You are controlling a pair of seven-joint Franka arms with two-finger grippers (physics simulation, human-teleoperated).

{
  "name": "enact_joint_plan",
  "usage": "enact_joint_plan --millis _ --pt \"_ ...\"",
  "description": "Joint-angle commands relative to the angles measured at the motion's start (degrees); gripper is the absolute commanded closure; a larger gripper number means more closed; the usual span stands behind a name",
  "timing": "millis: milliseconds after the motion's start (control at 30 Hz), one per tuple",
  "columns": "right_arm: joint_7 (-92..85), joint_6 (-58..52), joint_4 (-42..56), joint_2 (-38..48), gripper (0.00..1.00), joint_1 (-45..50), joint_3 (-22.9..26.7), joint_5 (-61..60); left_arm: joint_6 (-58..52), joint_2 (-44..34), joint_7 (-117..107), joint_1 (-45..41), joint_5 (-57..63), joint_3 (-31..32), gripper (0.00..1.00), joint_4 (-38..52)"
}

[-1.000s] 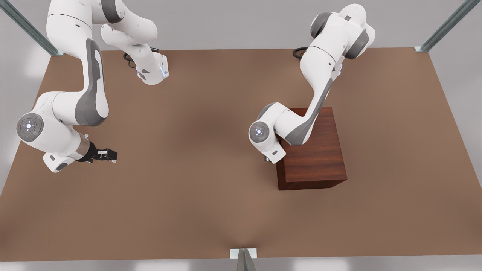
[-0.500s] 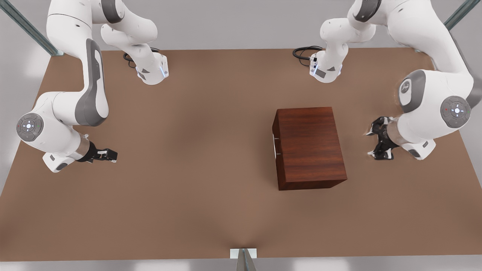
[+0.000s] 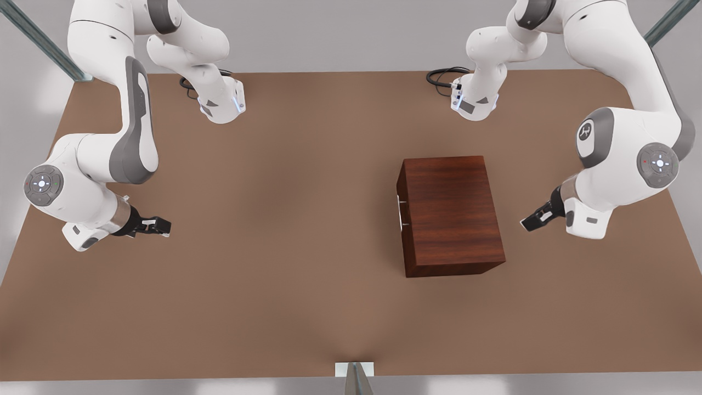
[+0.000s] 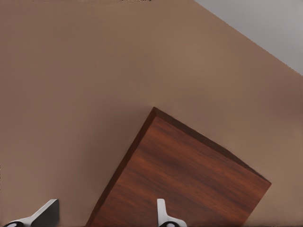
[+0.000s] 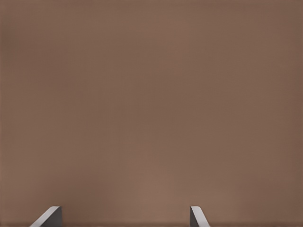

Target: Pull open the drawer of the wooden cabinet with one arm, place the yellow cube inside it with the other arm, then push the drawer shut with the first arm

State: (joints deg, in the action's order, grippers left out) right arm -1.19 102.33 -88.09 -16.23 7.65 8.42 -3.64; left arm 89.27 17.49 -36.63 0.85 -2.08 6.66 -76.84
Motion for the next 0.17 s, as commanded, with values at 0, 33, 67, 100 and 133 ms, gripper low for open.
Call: enact_joint_plan --millis 0,33,67,100,133 --pt "-0.04 -0.02 0.03 0.06 0.0 0.0 0.02 -0.05 0.99 -0.08 37.59 -0.06 0.58 0.02 0.0 0.03" --pt "-0.04 -0.02 0.03 0.06 0.0 0.0 0.02 -0.05 0.99 -0.08 37.59 -0.41 0.58 0.02 0.0 0.03" --pt "-0.04 -0.02 0.03 0.06 0.0 0.0 0.02 -0.05 0.99 -0.08 37.51 -0.5 0.58 0.02 0.0 0.03" --pt "-0.13 -0.02 0.03 0.06 0.0 0.0 0.02 -0.05 0.99 -0.08 37.16 -0.5 0.58 0.02 0.0 0.03" --pt "-0.13 -0.02 0.03 0.06 0.0 0.0 0.02 -0.05 0.99 -0.08 34.7 -0.59 0.41 0.02 0.0 0.03"
